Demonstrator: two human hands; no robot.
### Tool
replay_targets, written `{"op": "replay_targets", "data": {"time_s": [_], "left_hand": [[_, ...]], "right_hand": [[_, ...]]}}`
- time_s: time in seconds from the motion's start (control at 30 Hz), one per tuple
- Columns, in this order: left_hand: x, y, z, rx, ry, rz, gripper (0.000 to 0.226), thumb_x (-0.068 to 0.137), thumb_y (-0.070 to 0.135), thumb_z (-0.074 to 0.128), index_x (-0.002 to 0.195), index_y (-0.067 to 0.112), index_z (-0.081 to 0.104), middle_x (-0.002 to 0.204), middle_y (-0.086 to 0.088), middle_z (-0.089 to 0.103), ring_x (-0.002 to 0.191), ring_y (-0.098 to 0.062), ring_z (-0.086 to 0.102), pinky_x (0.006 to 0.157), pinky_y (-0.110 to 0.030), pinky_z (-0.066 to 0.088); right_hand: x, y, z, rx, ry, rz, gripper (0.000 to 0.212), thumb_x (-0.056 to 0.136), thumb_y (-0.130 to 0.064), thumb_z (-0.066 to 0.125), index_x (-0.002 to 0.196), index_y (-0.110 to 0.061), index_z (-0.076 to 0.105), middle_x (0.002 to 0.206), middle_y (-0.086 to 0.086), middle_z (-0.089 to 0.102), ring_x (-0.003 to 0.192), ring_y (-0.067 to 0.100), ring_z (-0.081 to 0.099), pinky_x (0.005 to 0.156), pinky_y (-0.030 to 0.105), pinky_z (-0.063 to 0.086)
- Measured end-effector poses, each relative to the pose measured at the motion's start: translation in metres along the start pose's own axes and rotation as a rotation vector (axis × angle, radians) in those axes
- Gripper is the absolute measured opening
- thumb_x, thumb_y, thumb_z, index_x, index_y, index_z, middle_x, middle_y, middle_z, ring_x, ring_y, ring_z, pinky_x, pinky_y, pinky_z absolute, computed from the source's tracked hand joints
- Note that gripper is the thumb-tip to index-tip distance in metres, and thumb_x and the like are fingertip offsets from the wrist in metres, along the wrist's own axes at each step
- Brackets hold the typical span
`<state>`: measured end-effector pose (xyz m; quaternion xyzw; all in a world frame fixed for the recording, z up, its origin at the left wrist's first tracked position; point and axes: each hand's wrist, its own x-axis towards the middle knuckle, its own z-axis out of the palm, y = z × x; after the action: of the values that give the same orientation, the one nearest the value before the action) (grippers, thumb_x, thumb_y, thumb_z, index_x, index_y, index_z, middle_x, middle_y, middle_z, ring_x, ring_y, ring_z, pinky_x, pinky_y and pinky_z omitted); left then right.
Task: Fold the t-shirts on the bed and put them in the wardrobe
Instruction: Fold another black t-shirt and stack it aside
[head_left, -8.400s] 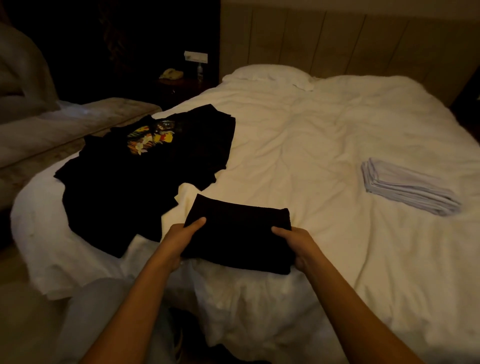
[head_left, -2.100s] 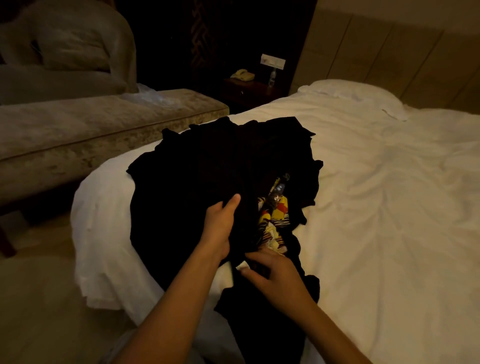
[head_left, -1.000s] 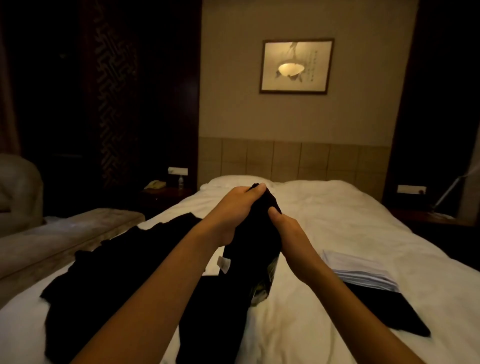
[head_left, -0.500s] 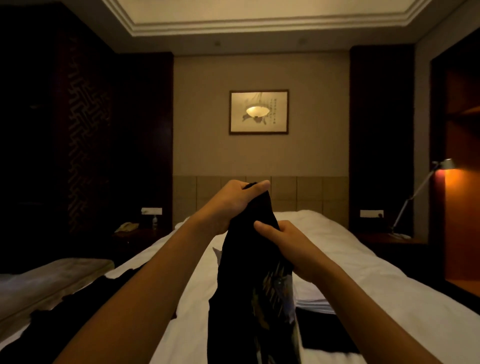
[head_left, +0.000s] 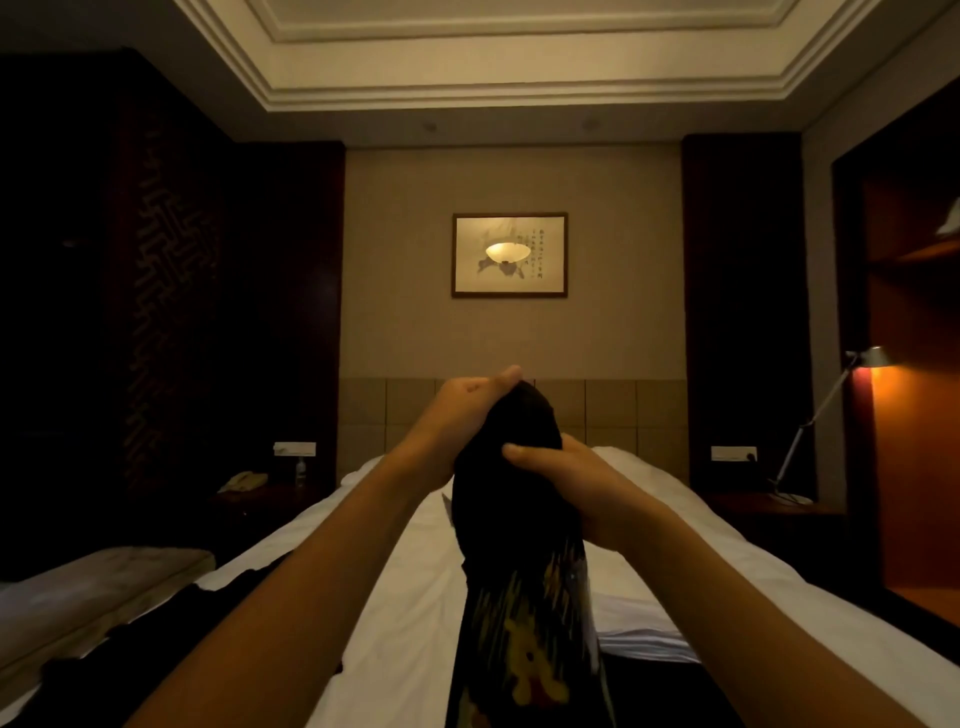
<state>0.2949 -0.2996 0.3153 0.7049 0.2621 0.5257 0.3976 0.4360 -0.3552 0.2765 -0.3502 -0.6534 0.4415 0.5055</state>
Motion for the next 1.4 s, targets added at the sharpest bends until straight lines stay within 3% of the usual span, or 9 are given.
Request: {"op": "replay_targets", "data": {"time_s": [0.1,0.23,0.4,0.5,0.7,0.8,0.93,1.23,1.4], "left_hand": [[-0.009,-0.021,-0.004,-0.136,-0.034,-0.095,0.062,0.092,0.063,0.043,0.113,0.009,0.066,0.112,-0.015,0.070,0.102,-0.028,0.069,0.089,-0.043,0.056],[-0.025,-0.051,-0.008,-0.163,-0.088,-0.173,0.076,0.084,0.071,0.038,0.123,0.010,0.062,0.114,-0.009,0.067,0.101,-0.028,0.064,0.082,-0.037,0.050],[-0.039,-0.085,-0.005,-0.115,-0.196,-0.160,0.052,0.099,0.057,0.031,0.117,0.023,0.067,0.118,-0.003,0.070,0.112,-0.019,0.064,0.097,-0.041,0.049],[-0.042,-0.096,0.006,-0.126,-0.165,-0.220,0.044,0.102,0.051,0.026,0.115,0.033,0.064,0.121,0.008,0.066,0.113,-0.011,0.058,0.092,-0.032,0.050],[-0.038,-0.113,0.009,-0.009,-0.027,-0.038,0.037,0.096,0.047,0.049,0.118,0.020,0.064,0.095,0.006,0.067,0.077,0.000,0.059,0.066,-0.019,0.042],[-0.039,-0.119,0.007,-0.057,-0.053,-0.025,0.023,0.096,0.019,0.059,0.114,0.009,0.068,0.102,-0.006,0.075,0.095,-0.017,0.071,0.077,-0.024,0.054],[-0.041,-0.110,-0.012,-0.262,-0.012,-0.041,0.038,0.083,0.032,0.069,0.111,0.006,0.069,0.103,-0.014,0.072,0.093,-0.028,0.068,0.080,-0.036,0.055],[-0.026,-0.041,-0.035,-0.442,0.057,-0.098,0.042,0.103,0.037,0.040,0.114,0.006,0.067,0.102,-0.012,0.073,0.091,-0.025,0.071,0.080,-0.034,0.057],[-0.022,-0.010,-0.028,-0.348,-0.012,-0.095,0.043,0.102,0.037,0.043,0.101,0.005,0.071,0.093,-0.013,0.073,0.080,-0.023,0.072,0.070,-0.029,0.056]], "right_hand": [[0.008,-0.004,-0.004,0.184,0.062,0.000,0.031,0.098,-0.024,0.056,0.123,-0.007,0.061,0.113,0.017,0.071,0.104,0.032,0.069,0.086,0.039,0.057],[0.023,-0.015,-0.012,0.301,0.279,0.001,0.036,0.097,-0.030,0.058,0.123,-0.005,0.060,0.111,0.017,0.070,0.099,0.033,0.068,0.080,0.040,0.057],[0.027,-0.015,-0.023,0.402,0.347,-0.010,0.037,0.098,-0.033,0.057,0.123,-0.006,0.060,0.108,0.015,0.071,0.087,0.029,0.073,0.063,0.035,0.058],[0.028,-0.007,-0.026,0.414,0.325,0.026,0.042,0.096,-0.037,0.057,0.124,-0.006,0.061,0.112,0.016,0.071,0.095,0.031,0.071,0.071,0.036,0.058],[0.027,0.002,-0.033,0.407,0.283,0.051,0.048,0.096,-0.044,0.054,0.124,-0.006,0.062,0.117,0.015,0.070,0.104,0.032,0.069,0.078,0.038,0.056],[0.027,0.001,-0.039,0.394,0.349,0.042,0.048,0.095,-0.044,0.057,0.124,-0.007,0.063,0.116,0.014,0.070,0.105,0.032,0.068,0.082,0.040,0.056],[0.021,-0.001,-0.051,0.382,0.453,0.053,0.037,0.095,-0.039,0.060,0.113,-0.008,0.065,0.106,0.013,0.070,0.093,0.031,0.068,0.070,0.039,0.054],[0.016,0.040,-0.062,-0.083,0.554,0.078,0.043,0.092,-0.026,0.067,0.128,-0.003,0.057,0.109,0.008,0.067,0.098,0.022,0.065,0.071,0.032,0.054],[0.017,0.039,-0.044,-0.305,0.417,-0.144,0.080,0.080,-0.050,0.071,0.147,-0.019,0.037,0.137,0.001,0.051,0.122,0.018,0.051,0.102,0.039,0.048]]}}
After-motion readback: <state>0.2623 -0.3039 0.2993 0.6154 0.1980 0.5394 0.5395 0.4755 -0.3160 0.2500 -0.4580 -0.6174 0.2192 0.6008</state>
